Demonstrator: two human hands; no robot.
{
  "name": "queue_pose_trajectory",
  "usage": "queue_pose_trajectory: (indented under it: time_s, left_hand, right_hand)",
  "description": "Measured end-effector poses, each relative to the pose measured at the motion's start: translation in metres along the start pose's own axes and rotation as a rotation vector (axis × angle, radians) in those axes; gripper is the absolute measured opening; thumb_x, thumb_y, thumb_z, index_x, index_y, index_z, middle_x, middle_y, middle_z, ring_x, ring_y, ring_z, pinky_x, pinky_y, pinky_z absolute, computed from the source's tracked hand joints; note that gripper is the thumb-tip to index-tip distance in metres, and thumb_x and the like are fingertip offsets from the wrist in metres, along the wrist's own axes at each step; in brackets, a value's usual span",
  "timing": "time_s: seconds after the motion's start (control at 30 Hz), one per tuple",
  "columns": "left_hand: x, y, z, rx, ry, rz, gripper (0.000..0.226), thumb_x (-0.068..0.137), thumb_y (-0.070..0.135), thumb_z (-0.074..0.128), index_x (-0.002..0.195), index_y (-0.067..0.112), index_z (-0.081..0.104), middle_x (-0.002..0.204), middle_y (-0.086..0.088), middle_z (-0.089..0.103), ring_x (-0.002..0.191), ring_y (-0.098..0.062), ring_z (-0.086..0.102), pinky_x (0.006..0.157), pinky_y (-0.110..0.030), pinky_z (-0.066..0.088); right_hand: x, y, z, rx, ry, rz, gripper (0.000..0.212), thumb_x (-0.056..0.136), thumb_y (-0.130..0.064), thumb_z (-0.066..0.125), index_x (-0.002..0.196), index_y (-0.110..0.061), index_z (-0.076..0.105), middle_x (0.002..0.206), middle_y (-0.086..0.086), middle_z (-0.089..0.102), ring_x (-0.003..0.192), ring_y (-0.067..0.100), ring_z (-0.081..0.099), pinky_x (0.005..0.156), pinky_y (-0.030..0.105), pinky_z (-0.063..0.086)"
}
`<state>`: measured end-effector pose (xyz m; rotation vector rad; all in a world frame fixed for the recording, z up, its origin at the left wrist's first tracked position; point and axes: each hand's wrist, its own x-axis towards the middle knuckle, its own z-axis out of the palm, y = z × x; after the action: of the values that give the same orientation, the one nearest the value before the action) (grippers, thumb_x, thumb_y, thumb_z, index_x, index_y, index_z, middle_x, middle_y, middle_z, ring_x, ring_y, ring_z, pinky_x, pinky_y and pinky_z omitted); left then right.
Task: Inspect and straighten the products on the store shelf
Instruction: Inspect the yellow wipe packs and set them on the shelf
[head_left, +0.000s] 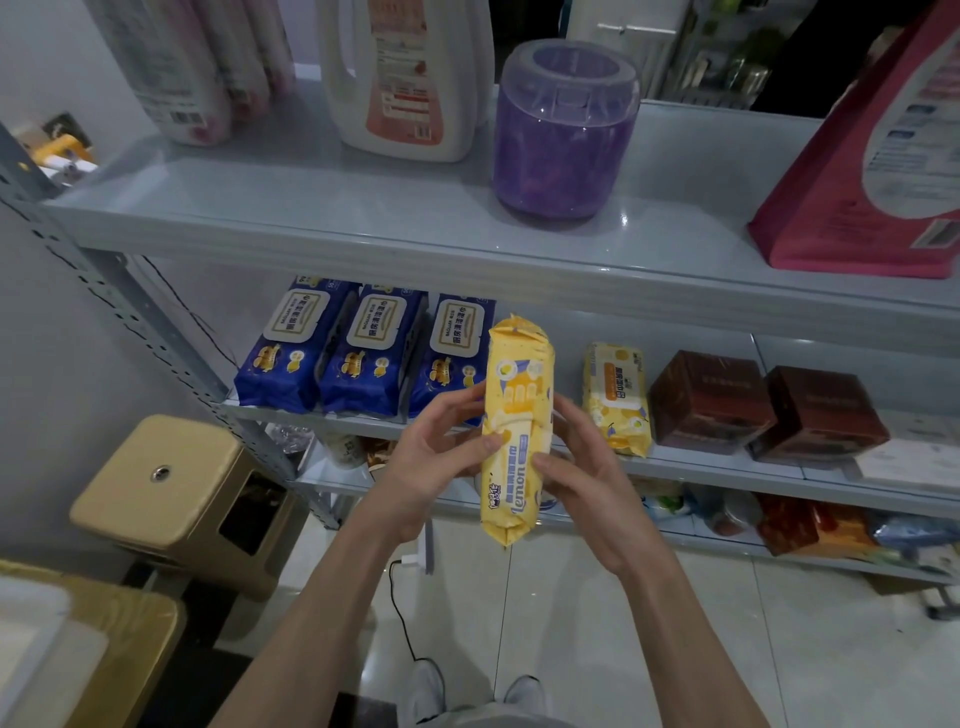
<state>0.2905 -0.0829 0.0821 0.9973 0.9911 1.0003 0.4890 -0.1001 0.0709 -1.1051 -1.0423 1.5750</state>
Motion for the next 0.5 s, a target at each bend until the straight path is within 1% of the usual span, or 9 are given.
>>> queue_pose_trajectory:
  time_s: [0.07,0.17,0.27,0.37,0.4,0.5]
  left_hand:
    - [0.0016,0.0004,0.0012,-0.005,0.019,-0.014,0.058,0.079,0.024,0.077,0.133,0.029,0.059,0.128,-0.003,0.068,0.109,-0.028,0.072,0.090,-0.048,0.060]
    - [0.0037,0.0013,0.0051,-0.014,0.035,-0.055,0.059,0.079,0.034,0.075,0.135,0.033,0.058,0.125,-0.009,0.069,0.107,-0.027,0.072,0.087,-0.043,0.060]
    - [0.0045,0.0003,0.0075,-0.003,0.047,-0.073,0.057,0.080,0.038,0.072,0.135,0.036,0.056,0.121,-0.008,0.072,0.107,-0.027,0.072,0.085,-0.042,0.061]
    - [0.0059,-0.0013,0.0077,0.002,0.061,-0.091,0.056,0.080,0.037,0.073,0.134,0.031,0.055,0.121,-0.009,0.072,0.107,-0.028,0.072,0.088,-0.045,0.060]
    - [0.0066,-0.0009,0.0081,0.010,0.064,-0.101,0.054,0.080,0.038,0.073,0.132,0.030,0.057,0.121,-0.008,0.073,0.107,-0.028,0.072,0.087,-0.045,0.060]
    - [0.0090,0.0004,0.0093,0.018,0.090,-0.136,0.048,0.080,0.040,0.073,0.126,0.032,0.060,0.116,-0.008,0.075,0.105,-0.027,0.073,0.083,-0.041,0.059]
  right_hand:
    - [0.0004,-0.0020,0.0019,0.015,0.013,0.006,0.063,0.088,-0.016,0.074,0.142,-0.039,0.053,0.140,-0.006,0.063,0.119,0.022,0.068,0.087,0.039,0.059]
    - [0.0020,-0.0045,0.0053,0.041,0.046,0.037,0.060,0.084,-0.024,0.073,0.139,-0.041,0.054,0.134,-0.002,0.067,0.114,0.023,0.071,0.084,0.038,0.059]
    - [0.0037,-0.0047,0.0074,0.034,0.092,0.060,0.059,0.085,-0.030,0.073,0.139,-0.041,0.053,0.129,0.005,0.069,0.111,0.026,0.072,0.082,0.042,0.061]
    - [0.0056,-0.0038,0.0087,0.042,0.133,0.066,0.047,0.094,-0.027,0.068,0.137,-0.038,0.054,0.121,0.006,0.071,0.108,0.028,0.073,0.084,0.049,0.062]
    - [0.0059,-0.0035,0.0093,0.041,0.141,0.069,0.043,0.097,-0.025,0.066,0.137,-0.037,0.054,0.118,0.005,0.073,0.107,0.029,0.073,0.083,0.049,0.062]
    - [0.0053,-0.0028,0.0100,0.041,0.139,0.083,0.038,0.101,-0.026,0.062,0.137,-0.036,0.055,0.113,0.003,0.076,0.104,0.026,0.074,0.077,0.041,0.061]
